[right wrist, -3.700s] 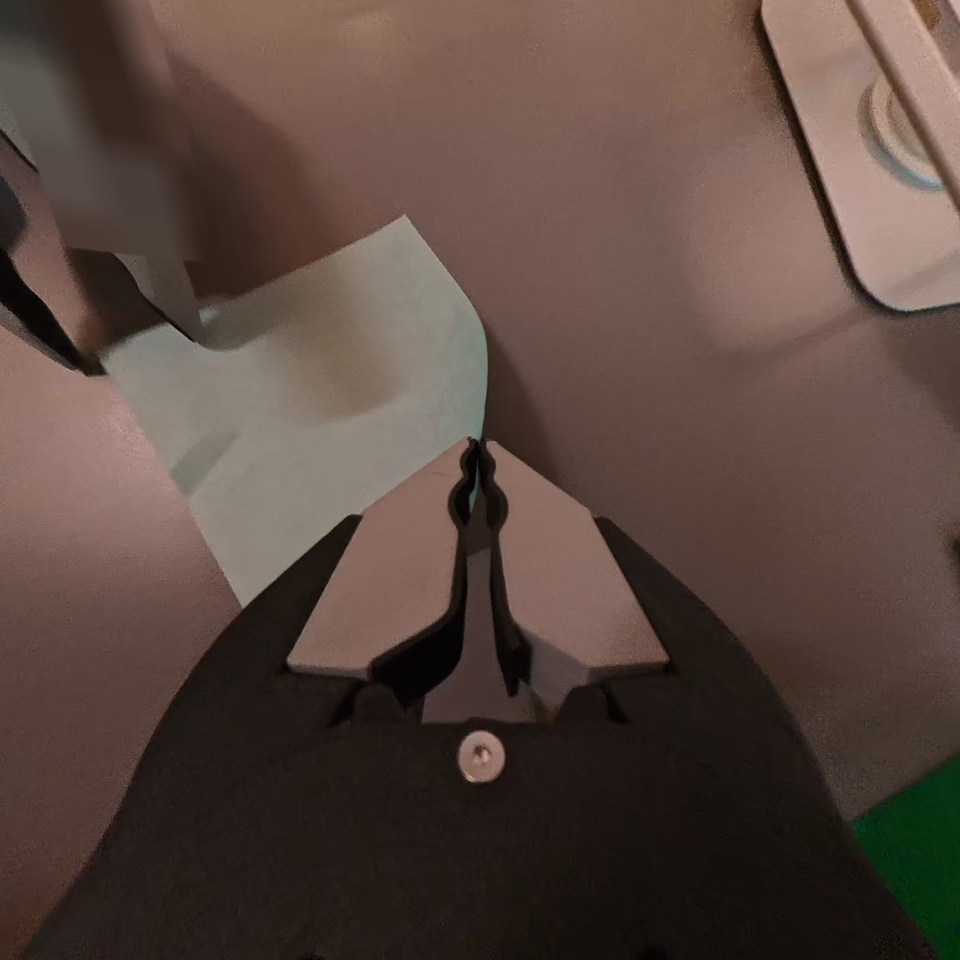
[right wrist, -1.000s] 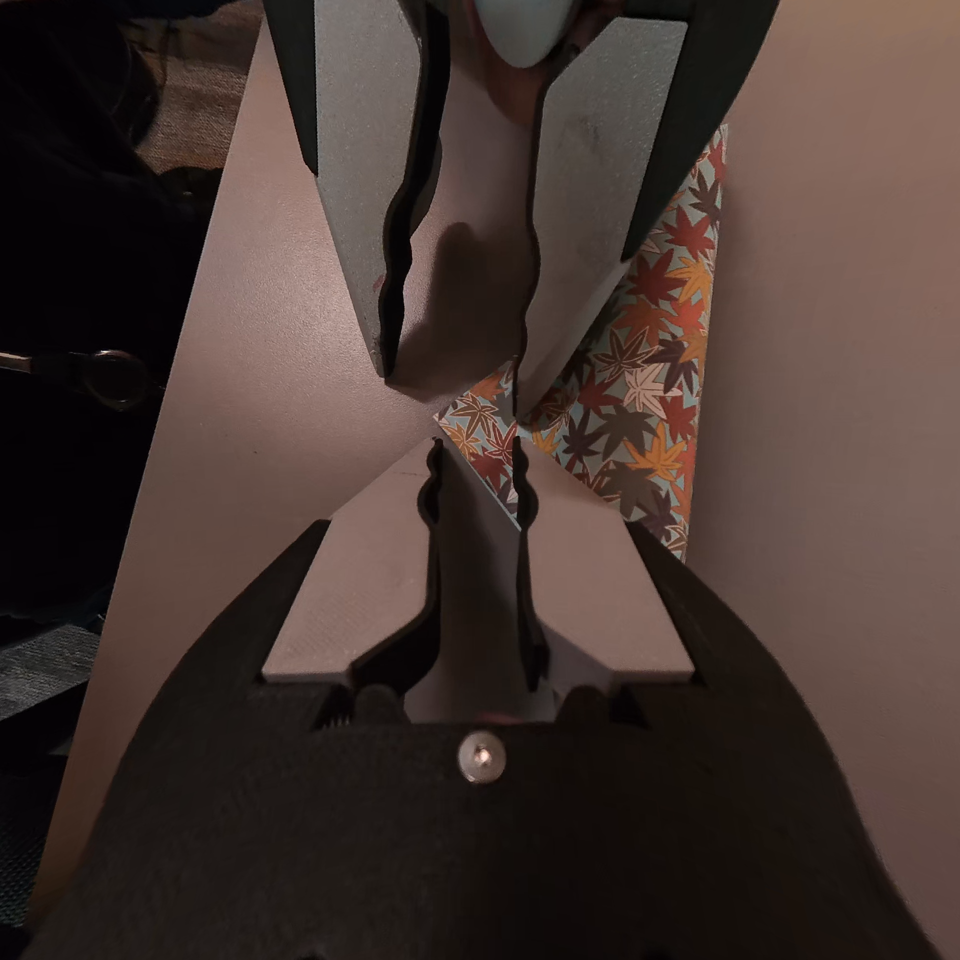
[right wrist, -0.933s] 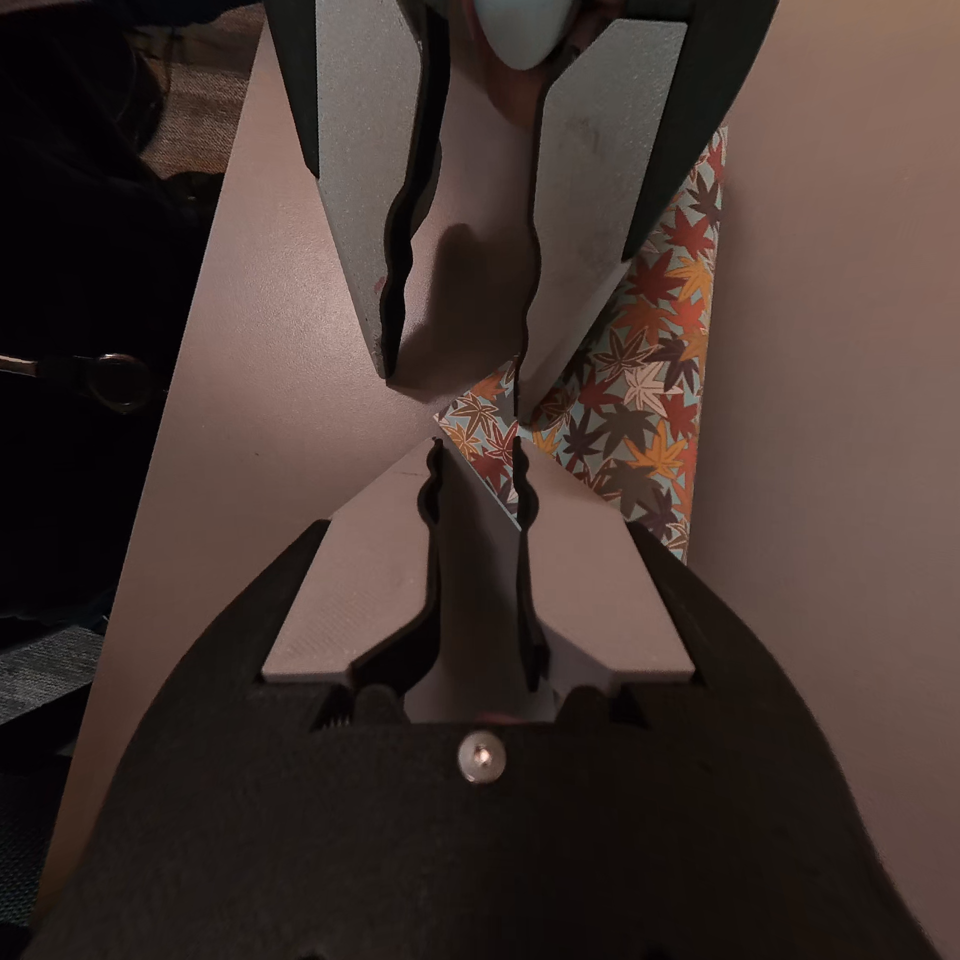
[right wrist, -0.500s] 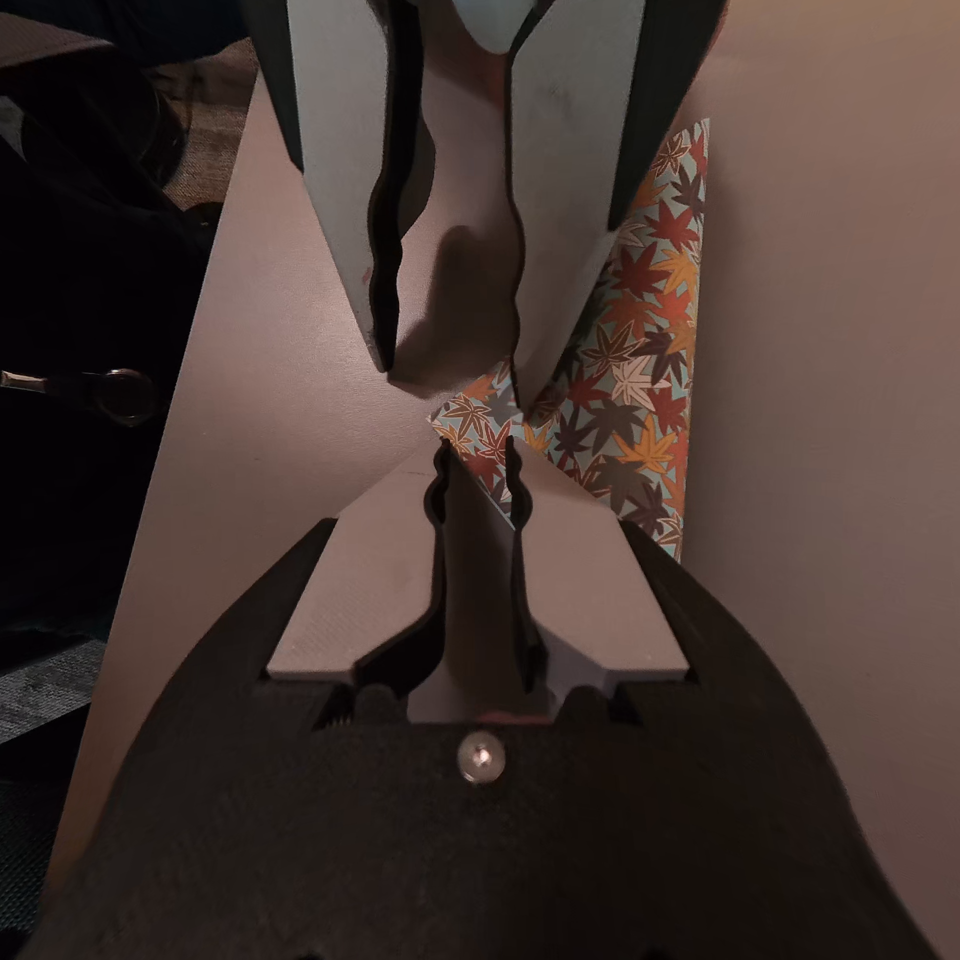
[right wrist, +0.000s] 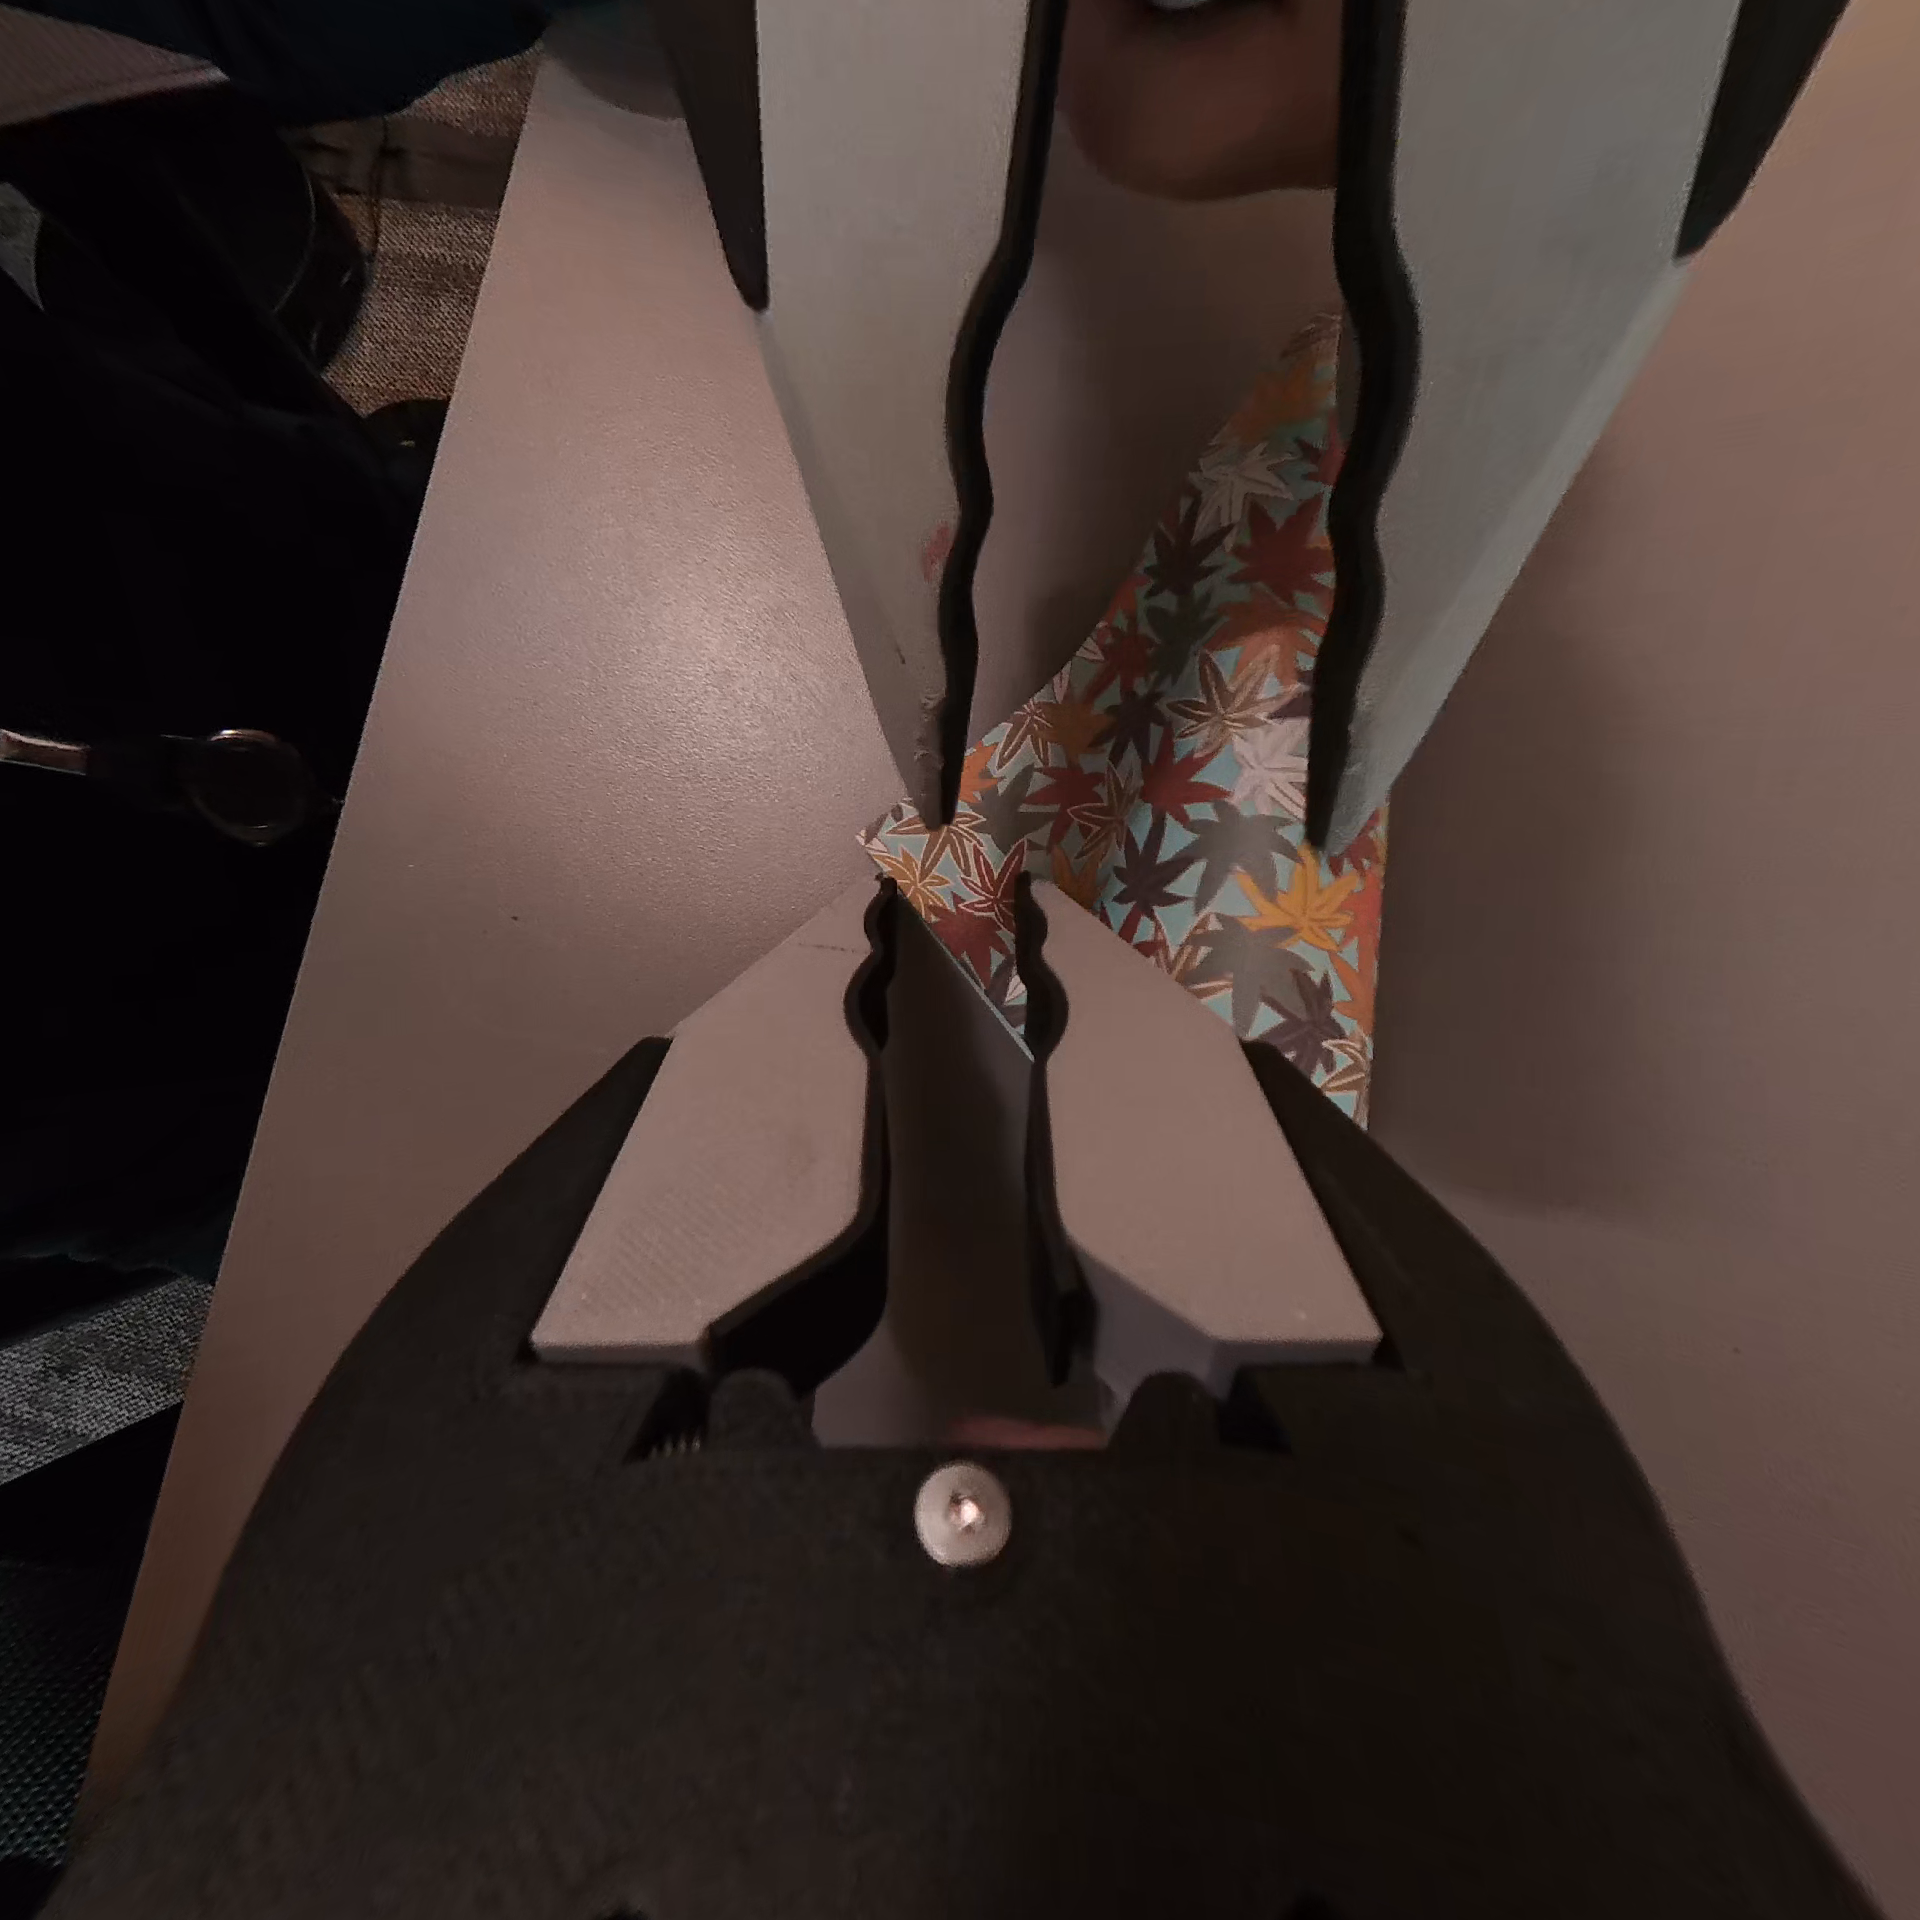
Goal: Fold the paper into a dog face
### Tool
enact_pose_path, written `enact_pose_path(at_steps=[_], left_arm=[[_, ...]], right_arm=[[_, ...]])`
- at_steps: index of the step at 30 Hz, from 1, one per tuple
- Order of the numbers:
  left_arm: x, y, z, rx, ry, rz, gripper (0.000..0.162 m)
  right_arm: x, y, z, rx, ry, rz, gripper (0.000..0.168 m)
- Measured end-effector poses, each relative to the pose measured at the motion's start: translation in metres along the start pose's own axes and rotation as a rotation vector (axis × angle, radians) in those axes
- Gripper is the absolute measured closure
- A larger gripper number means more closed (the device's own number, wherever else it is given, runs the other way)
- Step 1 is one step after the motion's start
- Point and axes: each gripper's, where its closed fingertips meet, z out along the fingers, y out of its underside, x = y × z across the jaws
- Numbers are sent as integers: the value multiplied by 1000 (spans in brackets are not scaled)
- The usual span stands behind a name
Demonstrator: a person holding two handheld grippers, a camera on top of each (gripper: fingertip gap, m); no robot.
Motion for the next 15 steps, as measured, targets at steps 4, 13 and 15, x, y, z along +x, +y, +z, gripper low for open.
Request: enact_pose_path(at_steps=[4, 13, 15], left_arm=[[-3, -1, 0, 4, -4, -32, 118], [4, -17, -11, 96, 94, -146, 136], [5, -11, -6, 55, 101, -152, 133]], right_arm=[[0, 0, 0, 2, -1, 3, 150], [0, 0, 0, 4, -3, 9, 151], [1, 0, 0, 5, -2, 9, 151]])
